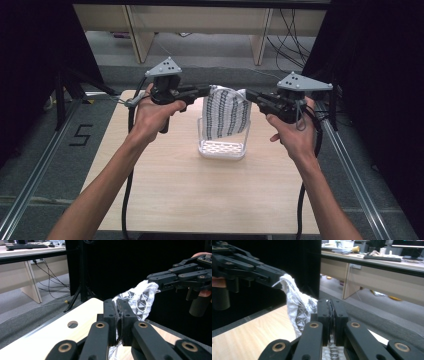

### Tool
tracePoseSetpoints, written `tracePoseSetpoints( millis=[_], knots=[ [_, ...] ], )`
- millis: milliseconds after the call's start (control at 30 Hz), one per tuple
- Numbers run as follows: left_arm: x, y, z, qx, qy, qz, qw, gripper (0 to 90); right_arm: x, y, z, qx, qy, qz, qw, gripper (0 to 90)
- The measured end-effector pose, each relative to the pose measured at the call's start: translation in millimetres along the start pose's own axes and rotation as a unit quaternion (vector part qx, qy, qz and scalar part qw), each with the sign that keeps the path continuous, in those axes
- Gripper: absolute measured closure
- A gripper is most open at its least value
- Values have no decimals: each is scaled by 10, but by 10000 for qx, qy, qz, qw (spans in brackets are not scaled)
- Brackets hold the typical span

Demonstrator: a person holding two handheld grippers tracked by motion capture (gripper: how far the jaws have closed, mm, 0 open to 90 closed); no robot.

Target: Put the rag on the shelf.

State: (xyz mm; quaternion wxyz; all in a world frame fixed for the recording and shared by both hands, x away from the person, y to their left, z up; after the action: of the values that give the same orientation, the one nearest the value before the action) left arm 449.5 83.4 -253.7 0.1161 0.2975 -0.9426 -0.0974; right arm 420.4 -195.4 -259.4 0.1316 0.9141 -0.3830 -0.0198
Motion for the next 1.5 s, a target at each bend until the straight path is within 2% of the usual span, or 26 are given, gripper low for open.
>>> tracePoseSetpoints(
  millis=[33, 100, 133, 200, 300, 367, 433, 467, 600, 633, 667, 867, 1033, 1133, 1167, 1267, 1333, 1500],
  knots=[
    [-36, -51, -19, 14, 29, -31, 10000, 859, 50, -51, -8, -57, -67, 40, 10000, 873],
    [-58, -74, -29, 13, 33, -74, 10000, 859, 61, -72, -11, -56, -104, 71, 9999, 873],
    [-97, -109, -44, 36, 65, -125, 9999, 859, 118, -159, -17, -87, -70, 124, 9999, 873],
    [-139, -146, -56, 89, 107, -147, 9998, 859, 124, -179, -19, -102, -110, 127, 9998, 873],
    [-253, -248, -73, 157, 272, -271, 9991, 858, 240, -329, -31, -117, -167, 242, 9995, 872],
    [-278, -275, -71, 172, 309, -298, 9989, 858, 280, -402, -28, -174, -332, 289, 9989, 873],
    [-330, -337, -58, 196, 395, -356, 9984, 857, 323, -451, -21, -159, -290, 322, 9989, 872],
    [-362, -378, -43, 185, 415, -413, 9981, 857, 359, -507, 4, -180, -435, 361, 9982, 872],
    [-424, -443, -14, 165, 477, -484, 9975, 857, 425, -573, 45, -218, -391, 374, 9983, 872],
    [-451, -468, -5, 185, 542, -503, 9971, 857, 462, -615, 79, -229, -486, 383, 9978, 872],
    [-466, -478, -1, 190, 557, -515, 9969, 857, 477, -631, 89, -206, -467, 387, 9980, 872],
    [-552, -524, 19, 185, 679, -646, 9954, 856, 536, -748, 153, -285, -617, 419, 9968, 871],
    [-616, -598, 68, 91, 746, -712, 9946, 856, 594, -806, 204, -334, -658, 466, 9962, 871],
    [-655, -666, 99, 21, 797, -775, 9938, 856, 618, -862, 245, -442, -761, 495, 9949, 870],
    [-666, -679, 108, -2, 813, -788, 9936, 856, 630, -876, 255, -436, -719, 520, 9951, 870],
    [-699, -709, 144, -58, 820, -802, 9934, 856, 642, -923, 282, -513, -857, 547, 9935, 868],
    [-713, -716, 164, -85, 834, -812, 9932, 856, 647, -939, 292, -506, -830, 570, 9936, 867],
    [-787, -746, 258, -138, 905, -857, 9921, 856, 653, -1056, 361, -690, -856, 578, 9923, 862]
  ],
)
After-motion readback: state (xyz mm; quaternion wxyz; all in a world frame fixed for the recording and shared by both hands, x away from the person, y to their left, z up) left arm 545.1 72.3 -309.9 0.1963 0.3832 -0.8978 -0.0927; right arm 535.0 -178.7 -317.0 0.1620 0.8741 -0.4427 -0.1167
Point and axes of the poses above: each handheld gripper's, and its own axes: y roughly backward along the jaws, z roughly out of its underside, x roughly to its right, the point moved 1 cm from there along -y, roughly forward along the jaws, and after that the axes turned 4 degrees about y, right-handed, at the moved point
